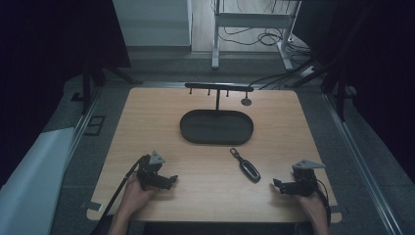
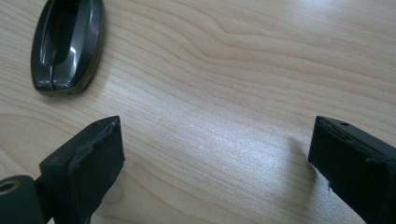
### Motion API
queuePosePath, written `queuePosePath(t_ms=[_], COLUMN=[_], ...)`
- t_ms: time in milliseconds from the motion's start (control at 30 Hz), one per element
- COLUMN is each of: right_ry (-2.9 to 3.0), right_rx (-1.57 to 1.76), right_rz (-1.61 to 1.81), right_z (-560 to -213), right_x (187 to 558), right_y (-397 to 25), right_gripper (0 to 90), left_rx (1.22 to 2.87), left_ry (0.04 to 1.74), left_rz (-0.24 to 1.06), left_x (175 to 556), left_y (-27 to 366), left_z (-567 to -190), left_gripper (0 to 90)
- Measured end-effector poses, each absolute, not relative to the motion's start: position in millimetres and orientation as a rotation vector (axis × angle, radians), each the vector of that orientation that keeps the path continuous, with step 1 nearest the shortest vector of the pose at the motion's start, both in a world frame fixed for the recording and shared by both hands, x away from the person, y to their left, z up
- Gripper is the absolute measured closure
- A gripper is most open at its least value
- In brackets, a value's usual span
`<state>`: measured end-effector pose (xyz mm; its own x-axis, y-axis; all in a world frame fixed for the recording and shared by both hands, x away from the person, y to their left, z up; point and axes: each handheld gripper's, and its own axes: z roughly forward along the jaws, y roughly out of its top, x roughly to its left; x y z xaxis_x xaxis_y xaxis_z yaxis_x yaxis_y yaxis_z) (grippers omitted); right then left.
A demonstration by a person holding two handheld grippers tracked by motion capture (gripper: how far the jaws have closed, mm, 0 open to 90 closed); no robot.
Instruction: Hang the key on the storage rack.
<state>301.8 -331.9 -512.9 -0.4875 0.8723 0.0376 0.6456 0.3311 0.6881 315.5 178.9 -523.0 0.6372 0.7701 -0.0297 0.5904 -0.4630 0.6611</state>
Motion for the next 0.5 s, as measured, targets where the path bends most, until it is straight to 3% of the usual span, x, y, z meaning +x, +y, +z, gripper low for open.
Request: queuePosePath(t_ms=[500], right_ry=[2.231], right_rx=[1.382], right_rz=[0.932], right_z=[-511.9], right_x=[301.0], right_y=[-335.3], right_gripper=[0.0], left_rx=[2.214], left_ry=[1.055], left_rz=[0.361], left_x=[315.5], left_y=[179.1], left_z=[-522.9], left_gripper=[0.0])
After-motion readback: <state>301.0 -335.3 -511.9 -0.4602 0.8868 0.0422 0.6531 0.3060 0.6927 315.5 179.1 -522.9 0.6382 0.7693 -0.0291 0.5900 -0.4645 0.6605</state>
